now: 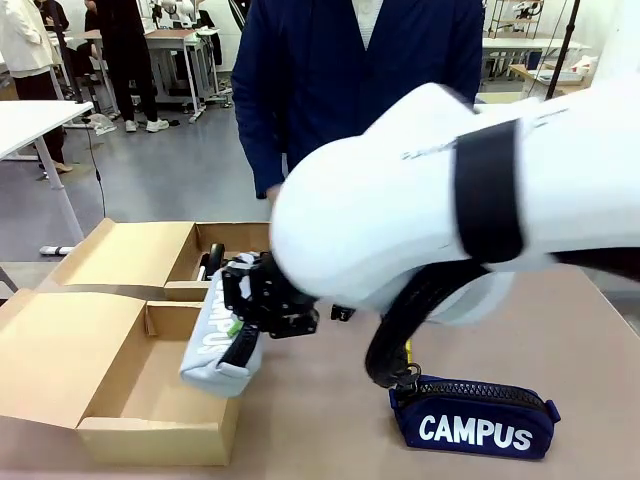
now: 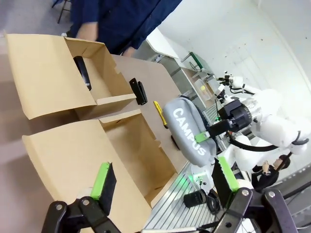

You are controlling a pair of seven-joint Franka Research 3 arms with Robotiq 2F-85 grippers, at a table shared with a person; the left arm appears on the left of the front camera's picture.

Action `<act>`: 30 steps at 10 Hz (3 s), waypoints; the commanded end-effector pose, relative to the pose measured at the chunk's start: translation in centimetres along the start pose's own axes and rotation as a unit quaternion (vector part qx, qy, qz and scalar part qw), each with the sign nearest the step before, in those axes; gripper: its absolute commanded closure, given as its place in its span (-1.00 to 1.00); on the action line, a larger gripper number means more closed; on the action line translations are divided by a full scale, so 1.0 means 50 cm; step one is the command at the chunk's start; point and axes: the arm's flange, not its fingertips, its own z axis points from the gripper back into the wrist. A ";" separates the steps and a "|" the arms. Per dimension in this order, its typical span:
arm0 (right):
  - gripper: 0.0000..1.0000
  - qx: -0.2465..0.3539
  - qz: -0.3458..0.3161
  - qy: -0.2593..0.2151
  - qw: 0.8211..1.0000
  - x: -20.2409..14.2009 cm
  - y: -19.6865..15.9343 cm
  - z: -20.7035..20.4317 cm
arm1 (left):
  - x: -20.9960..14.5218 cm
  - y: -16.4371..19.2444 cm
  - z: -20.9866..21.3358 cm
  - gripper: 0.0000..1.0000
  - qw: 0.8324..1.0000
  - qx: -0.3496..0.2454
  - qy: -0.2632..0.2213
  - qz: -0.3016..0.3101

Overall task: Place items inside the box.
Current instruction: Pick up a Pencil pouch or Stapler and place it inside the Mailer Box closest to the robot.

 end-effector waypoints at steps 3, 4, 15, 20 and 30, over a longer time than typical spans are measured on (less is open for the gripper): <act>0.87 -0.034 -0.030 0.021 0.999 0.033 0.120 -0.152 | 0.001 -0.002 0.000 -1.00 1.000 -0.007 -0.009 -0.011; 0.87 -0.034 -0.022 0.023 0.999 0.024 0.133 -0.171 | 0.001 -0.002 0.000 -1.00 1.000 -0.007 -0.009 -0.011; 0.87 -0.128 -0.032 0.041 0.990 0.040 0.156 -0.357 | 0.001 -0.002 0.000 -1.00 1.000 -0.007 -0.009 -0.011; 0.87 -0.137 -0.038 0.059 0.988 0.045 0.143 -0.369 | 0.001 -0.002 0.000 -1.00 1.000 -0.007 -0.009 -0.011; -1.00 -0.126 -0.024 0.061 0.990 0.038 0.145 -0.361 | 0.001 -0.002 0.000 -1.00 1.000 -0.007 -0.009 -0.011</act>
